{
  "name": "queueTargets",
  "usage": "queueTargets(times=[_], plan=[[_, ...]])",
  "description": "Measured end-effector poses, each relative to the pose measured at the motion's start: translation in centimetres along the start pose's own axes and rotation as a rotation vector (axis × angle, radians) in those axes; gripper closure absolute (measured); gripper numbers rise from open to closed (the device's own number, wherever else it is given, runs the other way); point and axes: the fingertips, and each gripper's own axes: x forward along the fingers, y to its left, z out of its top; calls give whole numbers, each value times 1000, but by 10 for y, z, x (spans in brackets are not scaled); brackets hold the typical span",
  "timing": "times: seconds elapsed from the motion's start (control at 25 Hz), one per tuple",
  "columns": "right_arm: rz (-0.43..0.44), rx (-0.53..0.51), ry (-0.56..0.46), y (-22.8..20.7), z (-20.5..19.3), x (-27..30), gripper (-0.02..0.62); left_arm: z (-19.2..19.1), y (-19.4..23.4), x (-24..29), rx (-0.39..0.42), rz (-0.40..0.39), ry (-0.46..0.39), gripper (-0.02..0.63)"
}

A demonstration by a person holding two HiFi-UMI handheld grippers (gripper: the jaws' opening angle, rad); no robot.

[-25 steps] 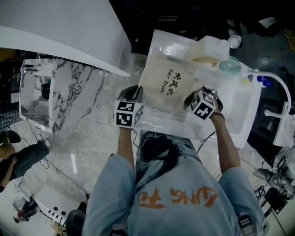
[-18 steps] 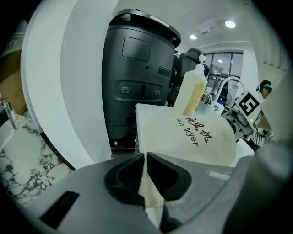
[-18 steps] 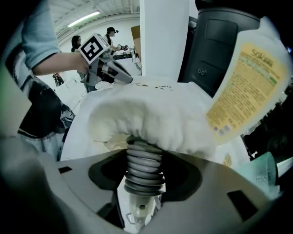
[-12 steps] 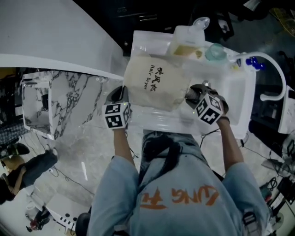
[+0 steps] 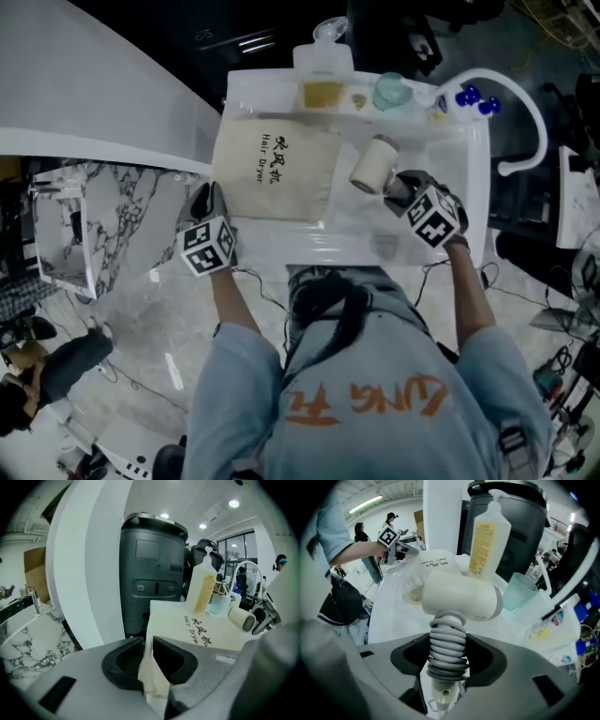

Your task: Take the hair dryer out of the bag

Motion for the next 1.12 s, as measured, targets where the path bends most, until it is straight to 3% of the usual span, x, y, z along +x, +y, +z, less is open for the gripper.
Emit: queueTargets(times=[0.2,0.36,0.52,0.64,0.84,1.12], plan=[[-2,159,-34,-13,-19,-10,368,33,-12,-34,24,106,-122,548],[-4,303,-89,-28,-27,-10,367,81,-73,-41,9,1,-278,553],[-7,421,-121,-37,-34,-7,367,115,-150,-33,56,-140,-361,598],[-8,524,-143,-43,-41,1,367,119,-203,-15,76,-237,-350,603],[-52,668,-127,-53,-55,24,367,122,-255,5,87,-320,-311,603],[-79,892,-34,-67,-87,65,365,108,-276,14,22,-314,-271,603]])
